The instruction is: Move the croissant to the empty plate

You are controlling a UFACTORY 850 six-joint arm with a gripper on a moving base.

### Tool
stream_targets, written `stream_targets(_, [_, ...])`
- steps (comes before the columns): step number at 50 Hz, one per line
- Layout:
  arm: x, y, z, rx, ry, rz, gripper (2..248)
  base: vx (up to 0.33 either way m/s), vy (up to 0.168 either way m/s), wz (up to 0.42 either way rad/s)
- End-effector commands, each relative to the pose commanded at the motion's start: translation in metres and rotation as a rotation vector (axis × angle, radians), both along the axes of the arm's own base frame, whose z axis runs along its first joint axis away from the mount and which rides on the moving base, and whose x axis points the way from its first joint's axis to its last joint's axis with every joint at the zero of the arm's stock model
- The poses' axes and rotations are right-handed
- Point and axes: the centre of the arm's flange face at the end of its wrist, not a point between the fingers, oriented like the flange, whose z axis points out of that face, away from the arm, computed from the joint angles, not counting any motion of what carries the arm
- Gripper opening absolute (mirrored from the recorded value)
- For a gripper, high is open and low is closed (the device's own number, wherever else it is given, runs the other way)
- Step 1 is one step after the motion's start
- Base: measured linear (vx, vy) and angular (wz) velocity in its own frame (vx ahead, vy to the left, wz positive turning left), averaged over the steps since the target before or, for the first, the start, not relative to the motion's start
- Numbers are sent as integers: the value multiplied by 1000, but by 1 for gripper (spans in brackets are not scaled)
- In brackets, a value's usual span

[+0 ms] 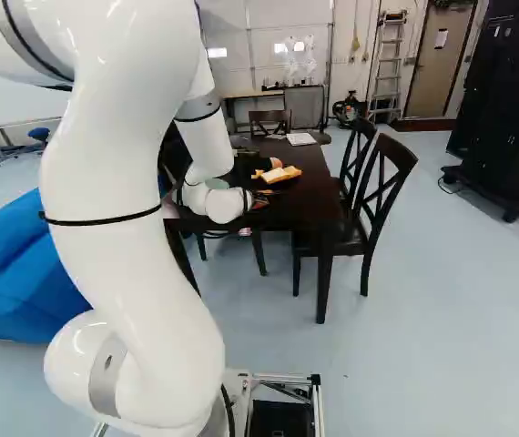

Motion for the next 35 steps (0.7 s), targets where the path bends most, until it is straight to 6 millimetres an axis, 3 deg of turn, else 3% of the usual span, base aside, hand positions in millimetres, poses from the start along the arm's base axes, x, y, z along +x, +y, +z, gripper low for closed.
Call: stream_targets(35, [0, 1, -3, 4, 31, 1, 247, 0, 0, 0])
